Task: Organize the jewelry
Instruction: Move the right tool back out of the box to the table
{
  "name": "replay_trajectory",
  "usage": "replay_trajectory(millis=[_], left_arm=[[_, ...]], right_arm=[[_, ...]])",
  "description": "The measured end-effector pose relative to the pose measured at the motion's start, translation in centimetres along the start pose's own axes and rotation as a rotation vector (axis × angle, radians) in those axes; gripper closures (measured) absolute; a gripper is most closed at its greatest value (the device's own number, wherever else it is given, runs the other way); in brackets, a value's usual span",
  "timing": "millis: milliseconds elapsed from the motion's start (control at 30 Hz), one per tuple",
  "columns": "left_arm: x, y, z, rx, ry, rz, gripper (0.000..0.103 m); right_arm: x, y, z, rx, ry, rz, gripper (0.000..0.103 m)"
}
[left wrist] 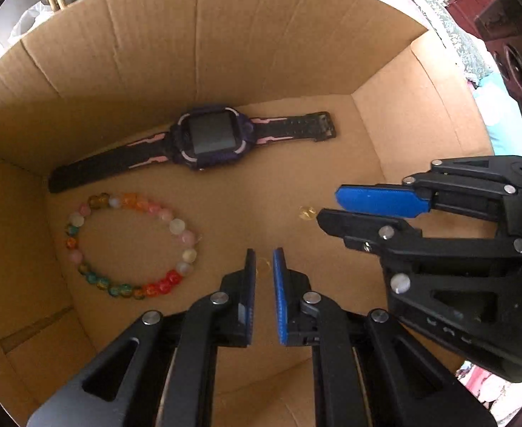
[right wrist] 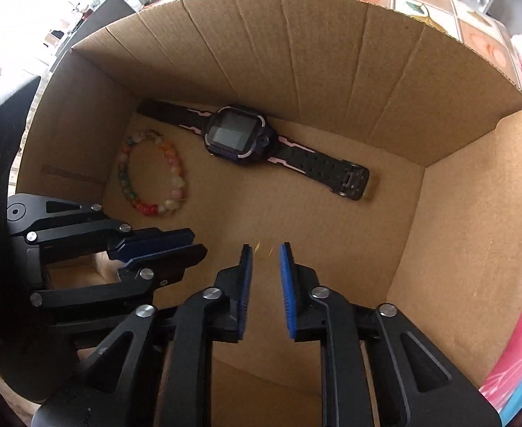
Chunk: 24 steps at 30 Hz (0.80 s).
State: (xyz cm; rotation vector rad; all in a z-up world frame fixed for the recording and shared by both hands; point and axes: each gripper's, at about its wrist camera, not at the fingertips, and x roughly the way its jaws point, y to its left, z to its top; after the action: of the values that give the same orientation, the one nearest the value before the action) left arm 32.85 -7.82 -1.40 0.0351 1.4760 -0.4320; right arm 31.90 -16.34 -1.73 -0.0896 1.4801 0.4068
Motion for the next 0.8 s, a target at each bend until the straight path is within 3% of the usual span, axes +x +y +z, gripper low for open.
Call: replay_trajectory(millis=[167,267,433,567,667,800], left_arm=[[-1.0,-0.1,-0.6,0.013,-0.036,0.003,0.076],[-2.5,-0.4,-1.3,0.032,-0.102,0.006,0.074],[-7.8,-1.8,-4.3,0.105,-0.249,-0.022,0.067],[-14.3,-2.9,-10.6,0.201,-0.422,-0.065,0.045],[-17.1,-2.7,-15.4,0.211,-0.54,-0.111,0.028],[-17.1,-1.3,-22.6,0.173,-0.642,-0.093,0.022]], right_arm=[[-2.5,0.2,-1.1,-0.006,-0.083,-0.027,0.075],[-5.1,0.1,-2.1,-0.003,-0.158,-0.039,0.073],[-12.7,0.8,-6.6,-0.01,-0.391,-0.019,0.065],[-18.4,1.9,-13.2,-0.045,-0.585,0.032,0.052],[-20.3,3.7,-18.7,-0.096,-0.709,0.056,0.043],[-18.7,5.5,-24.7,-0.12,-0.811,0.026,0.04]])
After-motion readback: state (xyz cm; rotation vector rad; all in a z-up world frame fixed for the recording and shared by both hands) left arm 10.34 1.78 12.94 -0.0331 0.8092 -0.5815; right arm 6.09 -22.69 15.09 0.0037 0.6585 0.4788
